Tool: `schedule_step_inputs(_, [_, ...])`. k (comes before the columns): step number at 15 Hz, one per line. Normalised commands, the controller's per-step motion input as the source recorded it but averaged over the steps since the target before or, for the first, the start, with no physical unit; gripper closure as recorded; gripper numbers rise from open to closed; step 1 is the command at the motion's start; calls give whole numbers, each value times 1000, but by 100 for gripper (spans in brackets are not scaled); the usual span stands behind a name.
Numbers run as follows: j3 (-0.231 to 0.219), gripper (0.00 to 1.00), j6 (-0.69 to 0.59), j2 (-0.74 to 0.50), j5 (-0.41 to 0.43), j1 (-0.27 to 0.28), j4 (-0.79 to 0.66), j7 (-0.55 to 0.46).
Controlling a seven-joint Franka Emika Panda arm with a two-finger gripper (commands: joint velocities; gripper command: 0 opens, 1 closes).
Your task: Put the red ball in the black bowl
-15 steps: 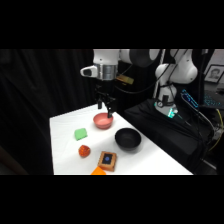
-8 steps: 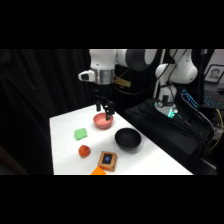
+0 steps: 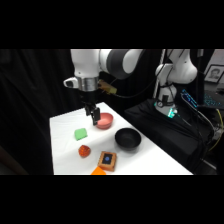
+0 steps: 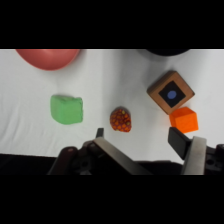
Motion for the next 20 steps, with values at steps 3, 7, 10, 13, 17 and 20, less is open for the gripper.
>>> schedule_step_inputs(3, [-5, 0, -96, 398, 208, -74, 561, -148])
schedule_step_inputs(7, [2, 0, -47, 415, 177, -51, 537, -115])
schedule_step_inputs(10, [-3, 0, -49, 391, 127, -29, 490, -82])
schedule_step_inputs(13, [-15, 0, -48, 358, 101, -18, 440, -57])
schedule_step_inputs(17, [-20, 0, -16, 296, 94, -12, 366, -39])
schedule_step_inputs(20, [-19, 0, 32, 248, 91, 2, 299, -18])
